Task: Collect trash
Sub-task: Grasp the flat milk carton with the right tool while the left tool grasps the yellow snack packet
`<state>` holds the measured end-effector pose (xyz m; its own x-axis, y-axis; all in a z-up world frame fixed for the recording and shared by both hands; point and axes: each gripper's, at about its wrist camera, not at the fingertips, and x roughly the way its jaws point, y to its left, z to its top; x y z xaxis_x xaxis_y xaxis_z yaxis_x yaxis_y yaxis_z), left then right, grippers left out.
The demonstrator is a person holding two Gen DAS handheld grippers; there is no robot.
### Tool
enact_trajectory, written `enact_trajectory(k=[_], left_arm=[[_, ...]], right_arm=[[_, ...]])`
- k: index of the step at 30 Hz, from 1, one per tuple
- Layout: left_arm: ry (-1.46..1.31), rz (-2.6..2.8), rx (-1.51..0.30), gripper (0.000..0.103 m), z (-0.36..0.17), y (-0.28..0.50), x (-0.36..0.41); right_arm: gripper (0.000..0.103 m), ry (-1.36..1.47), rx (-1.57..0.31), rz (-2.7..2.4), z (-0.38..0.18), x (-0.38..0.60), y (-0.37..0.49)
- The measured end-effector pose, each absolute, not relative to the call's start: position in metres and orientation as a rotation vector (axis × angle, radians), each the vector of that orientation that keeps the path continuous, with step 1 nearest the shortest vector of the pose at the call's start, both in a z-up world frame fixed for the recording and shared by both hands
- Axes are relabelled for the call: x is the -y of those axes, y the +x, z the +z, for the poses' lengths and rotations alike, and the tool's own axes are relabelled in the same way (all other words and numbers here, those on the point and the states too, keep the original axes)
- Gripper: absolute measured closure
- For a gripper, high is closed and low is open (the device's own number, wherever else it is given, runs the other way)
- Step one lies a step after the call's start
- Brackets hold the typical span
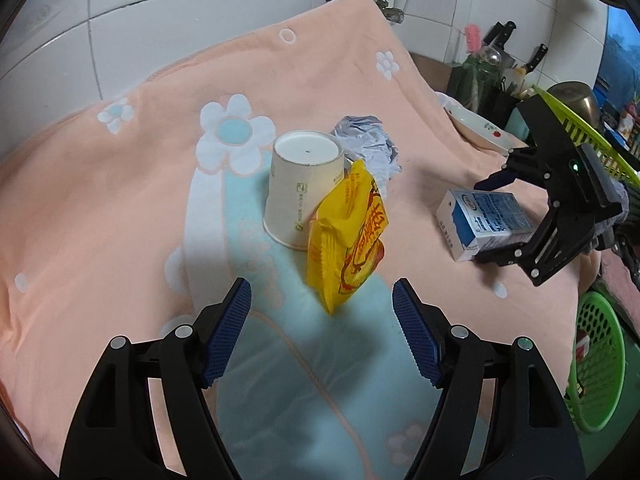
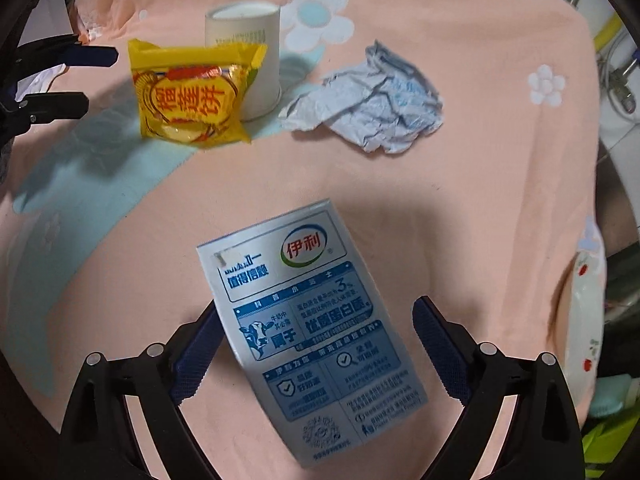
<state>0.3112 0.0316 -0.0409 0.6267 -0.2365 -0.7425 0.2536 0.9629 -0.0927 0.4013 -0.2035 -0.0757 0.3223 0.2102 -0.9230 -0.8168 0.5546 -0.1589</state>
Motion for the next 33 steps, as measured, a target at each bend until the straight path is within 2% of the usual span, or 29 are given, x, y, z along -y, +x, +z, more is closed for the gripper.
enact_trajectory(k=[4, 14, 17, 19, 21, 23, 27, 33], left_arm=[[0.002, -0.298, -0.858, 0.03, -0.045, 0.32, -0.029], [-0.004, -0.338, -0.879, 0.032, -0.056, 0.352, -0.012], [-0.027, -0.352, -0.891, 0.044, -0.06, 0.359, -0.01], [-0.035, -0.352, -0.897, 0.054, -0.064, 0.361, -0.009], [-0.034, -0.343, -0.904, 0.072, -0.067, 0.363, -0.008], [-0.053, -0.338, -0.905, 0.079, -0.069, 0.361, -0.008], [-0.056, -0.339, -0.882, 0.084, -0.064, 0.35, -0.006], [-0.031, -0.367, -0.831, 0.085, -0.043, 0.318, 0.002]], right_arm=[[0.015, -0.692, -1.037, 0.76, -0.082, 0.204, 0.4], [0.029, -0.59, -1.045, 0.693, -0.076, 0.211, 0.382], [0.031, -0.561, -1.046, 0.666, -0.074, 0.214, 0.371], [0.032, -0.558, -1.039, 0.644, -0.073, 0.216, 0.362], [0.032, -0.534, -1.04, 0.626, -0.072, 0.219, 0.357], [0.032, -0.514, -1.034, 0.613, -0.07, 0.221, 0.349], [0.032, -0.489, -1.025, 0.594, -0.066, 0.227, 0.329], [0.032, -0.418, -1.008, 0.572, -0.055, 0.239, 0.298]])
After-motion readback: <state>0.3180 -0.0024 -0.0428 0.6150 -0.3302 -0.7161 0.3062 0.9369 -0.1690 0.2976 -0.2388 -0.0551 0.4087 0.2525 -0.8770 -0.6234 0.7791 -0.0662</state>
